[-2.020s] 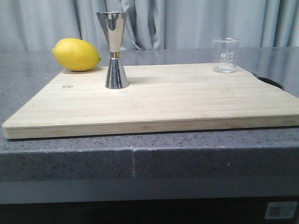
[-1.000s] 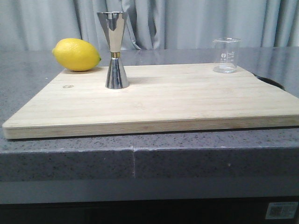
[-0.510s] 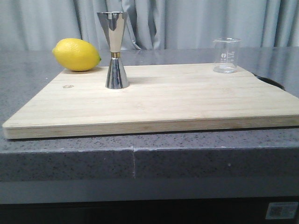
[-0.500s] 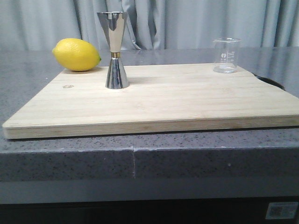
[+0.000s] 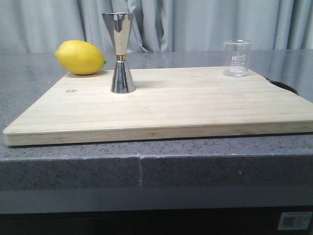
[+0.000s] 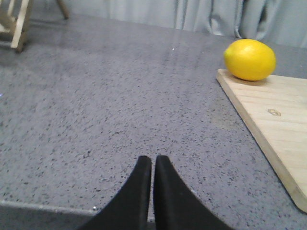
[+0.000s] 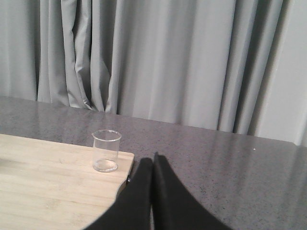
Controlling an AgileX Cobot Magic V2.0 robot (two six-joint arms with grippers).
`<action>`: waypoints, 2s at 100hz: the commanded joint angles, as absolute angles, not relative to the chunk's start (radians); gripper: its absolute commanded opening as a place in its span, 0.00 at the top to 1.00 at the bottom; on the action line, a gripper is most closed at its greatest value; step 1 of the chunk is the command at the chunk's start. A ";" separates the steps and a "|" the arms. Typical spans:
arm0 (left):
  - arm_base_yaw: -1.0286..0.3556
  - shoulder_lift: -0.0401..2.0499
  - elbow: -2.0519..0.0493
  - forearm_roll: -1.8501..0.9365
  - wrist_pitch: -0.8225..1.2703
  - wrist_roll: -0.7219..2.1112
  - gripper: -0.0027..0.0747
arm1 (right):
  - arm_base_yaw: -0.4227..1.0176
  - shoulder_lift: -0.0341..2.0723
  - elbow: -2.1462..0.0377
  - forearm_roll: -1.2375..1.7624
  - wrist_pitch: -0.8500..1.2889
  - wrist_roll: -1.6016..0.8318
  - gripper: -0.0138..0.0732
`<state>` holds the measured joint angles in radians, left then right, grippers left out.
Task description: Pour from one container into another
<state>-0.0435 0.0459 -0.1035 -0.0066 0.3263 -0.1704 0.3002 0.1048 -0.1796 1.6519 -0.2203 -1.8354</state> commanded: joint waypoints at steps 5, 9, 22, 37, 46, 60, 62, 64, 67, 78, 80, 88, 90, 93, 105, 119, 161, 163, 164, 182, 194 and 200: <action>-0.084 0.051 -0.114 0.162 0.197 -0.383 0.99 | 0.299 0.113 -0.206 1.653 -0.205 -1.846 0.92; -0.094 0.051 -0.093 0.174 0.133 -0.383 0.99 | 0.299 0.113 -0.206 1.653 -0.205 -1.846 0.92; -0.108 0.051 0.003 0.199 -0.173 -0.383 0.99 | 0.299 0.113 -0.206 1.653 -0.205 -1.846 0.92; -0.108 0.047 0.032 0.205 -0.210 -0.383 0.99 | 0.299 0.113 -0.206 1.653 -0.205 -1.846 0.92; -0.100 0.034 0.032 0.203 -0.204 -0.379 0.99 | 0.299 0.113 -0.206 1.653 -0.205 -1.846 0.92; -0.100 0.012 0.032 0.131 -0.204 -0.376 0.99 | 0.299 0.113 -0.206 1.653 -0.205 -1.846 0.92; -0.100 0.007 0.032 0.119 -0.206 -0.365 0.99 | 0.299 0.113 -0.206 1.653 -0.205 -1.846 0.92; -0.100 0.004 0.032 0.102 -0.206 -0.345 0.99 | 0.299 0.113 -0.206 1.653 -0.205 -1.846 0.92; -0.100 -0.006 0.032 0.082 -0.206 -0.318 0.99 | 0.299 0.113 -0.206 1.653 -0.205 -1.846 0.92; -0.100 -0.027 0.032 0.014 -0.202 -0.220 0.99 | 0.299 0.113 -0.206 1.653 -0.205 -1.846 0.92; -0.100 -0.027 0.032 0.000 -0.202 -0.212 0.99 | 0.299 0.113 -0.206 1.653 -0.205 -1.846 0.92; -0.100 -0.027 0.032 0.000 -0.181 -0.195 0.99 | 0.299 0.113 -0.206 1.653 -0.205 -1.846 0.92; -0.100 -0.027 0.032 0.000 -0.170 -0.195 0.99 | 0.299 0.113 -0.206 1.653 -0.205 -1.846 0.92; -0.100 -0.027 0.032 0.000 -0.151 -0.195 0.99 | 0.299 0.113 -0.206 1.653 -0.205 -1.846 0.92; -0.100 -0.027 0.032 0.000 -0.071 -0.195 0.99 | 0.299 0.113 -0.206 1.653 -0.205 -1.846 0.92; -0.100 -0.027 0.032 0.000 -0.061 -0.195 0.99 | 0.299 0.113 -0.206 1.653 -0.205 -1.846 0.92; -0.100 -0.027 0.032 0.000 -0.108 -0.195 0.99 | 0.299 0.113 -0.206 1.653 -0.205 -1.846 0.92; -0.100 -0.027 0.032 0.000 -0.110 -0.195 0.99 | 0.299 0.113 -0.206 1.653 -0.205 -1.846 0.92; -0.100 -0.027 0.032 0.000 -0.112 -0.195 0.99 | 0.299 0.113 -0.206 1.653 -0.205 -1.846 0.92; -0.100 -0.027 0.032 0.000 -0.135 -0.195 0.99 | 0.299 0.113 -0.206 1.653 -0.205 -1.846 0.92; -0.100 -0.027 0.032 0.000 -0.137 -0.195 0.99 | 0.299 0.113 -0.206 1.653 -0.205 -1.846 0.92; -0.100 -0.027 0.032 0.000 -0.137 -0.195 0.99 | 0.299 0.113 -0.206 1.653 -0.205 -1.846 0.92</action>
<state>-0.0997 -0.0059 0.0042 0.0068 -0.0529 -0.1948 0.3002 0.1048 -0.1796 1.6519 -0.2203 -1.8354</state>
